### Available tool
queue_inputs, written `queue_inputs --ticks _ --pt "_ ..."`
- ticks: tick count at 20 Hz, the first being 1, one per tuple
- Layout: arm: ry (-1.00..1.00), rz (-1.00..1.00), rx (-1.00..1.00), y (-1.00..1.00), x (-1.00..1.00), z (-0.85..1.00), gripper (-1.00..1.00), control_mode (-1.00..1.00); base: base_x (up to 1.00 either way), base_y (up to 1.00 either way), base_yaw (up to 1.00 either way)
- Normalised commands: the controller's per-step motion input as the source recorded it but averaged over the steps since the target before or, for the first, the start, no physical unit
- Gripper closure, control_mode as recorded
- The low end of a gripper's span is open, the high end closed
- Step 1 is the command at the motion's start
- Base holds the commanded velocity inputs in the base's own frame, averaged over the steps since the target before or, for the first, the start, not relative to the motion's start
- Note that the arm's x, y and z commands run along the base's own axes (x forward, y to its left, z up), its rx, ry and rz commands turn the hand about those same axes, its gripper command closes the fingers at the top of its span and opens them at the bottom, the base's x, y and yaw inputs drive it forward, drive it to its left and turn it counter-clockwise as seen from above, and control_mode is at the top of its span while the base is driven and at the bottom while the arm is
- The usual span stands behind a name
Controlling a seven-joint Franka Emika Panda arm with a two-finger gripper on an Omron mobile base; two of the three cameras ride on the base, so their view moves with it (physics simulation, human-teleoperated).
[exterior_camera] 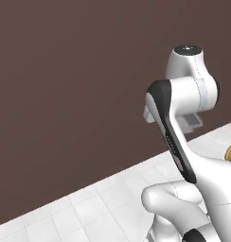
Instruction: Retrieve the tupperware and aluminum foil from the cabinet and place them on the dining counter near the plate with onion and chicken drumstick to prepare for storing leftovers.
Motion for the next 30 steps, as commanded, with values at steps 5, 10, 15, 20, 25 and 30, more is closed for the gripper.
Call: queue_inputs --ticks 5,10,15,20,25,30 --pt "0.0 0.0 0.0 0.0 0.0 0.0 1.0 1.0 1.0 0.0 -0.48" --pt "0.0 0.0 0.0 0.0 0.0 0.0 1.0 1.0 0.88 0.0 -0.59" --pt "0.0 0.0 0.0 0.0 0.0 0.0 1.0 1.0 0.55 0.01 -0.72" --pt "0.0 0.0 0.0 0.0 0.0 0.0 1.0 1.0 0.45 0.02 -0.76" --pt "0.0 0.0 0.0 0.0 0.0 0.0 1.0 1.0 0.61 0.22 -0.7" --pt "0.0 0.0 0.0 0.0 0.0 0.0 1.0 1.0 0.76 0.47 -0.65"
